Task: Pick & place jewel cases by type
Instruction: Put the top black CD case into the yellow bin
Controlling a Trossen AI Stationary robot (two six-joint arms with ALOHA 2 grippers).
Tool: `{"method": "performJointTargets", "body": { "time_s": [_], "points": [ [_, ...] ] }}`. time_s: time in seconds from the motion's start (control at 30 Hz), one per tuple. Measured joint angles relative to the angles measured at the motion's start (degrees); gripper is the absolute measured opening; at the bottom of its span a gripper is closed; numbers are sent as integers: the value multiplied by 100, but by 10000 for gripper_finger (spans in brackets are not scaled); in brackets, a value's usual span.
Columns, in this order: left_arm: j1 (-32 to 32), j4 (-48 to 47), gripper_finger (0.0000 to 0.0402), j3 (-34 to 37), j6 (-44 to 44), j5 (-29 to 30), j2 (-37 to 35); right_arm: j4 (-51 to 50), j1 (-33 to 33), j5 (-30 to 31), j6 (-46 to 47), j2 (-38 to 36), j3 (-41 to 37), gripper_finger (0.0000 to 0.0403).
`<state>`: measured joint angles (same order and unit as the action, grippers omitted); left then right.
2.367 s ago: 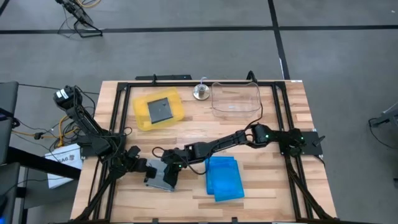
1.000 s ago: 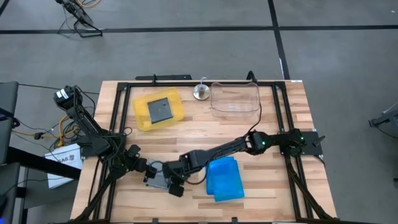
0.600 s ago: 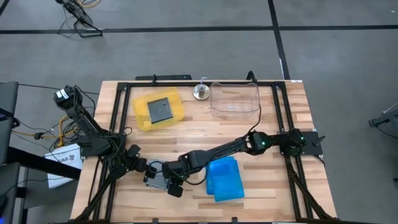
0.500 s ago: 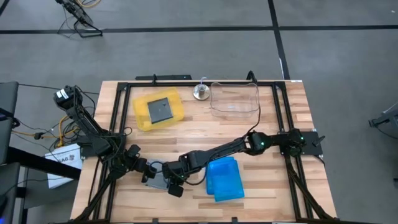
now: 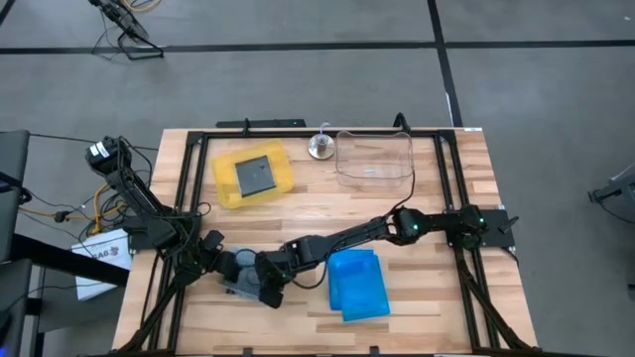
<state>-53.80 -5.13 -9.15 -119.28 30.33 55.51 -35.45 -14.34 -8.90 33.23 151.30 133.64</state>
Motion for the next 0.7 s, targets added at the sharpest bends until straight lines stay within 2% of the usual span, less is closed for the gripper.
{"method": "performJointTargets", "body": {
  "time_s": [0.47,0.7],
  "points": [
    [0,181,189,-4,128,140,-4,422,216,141,133,11,-9,0],
    [-22,355,114,-7,271,149,-29,389,198,110,131,11,-9,0]
  ]
}}
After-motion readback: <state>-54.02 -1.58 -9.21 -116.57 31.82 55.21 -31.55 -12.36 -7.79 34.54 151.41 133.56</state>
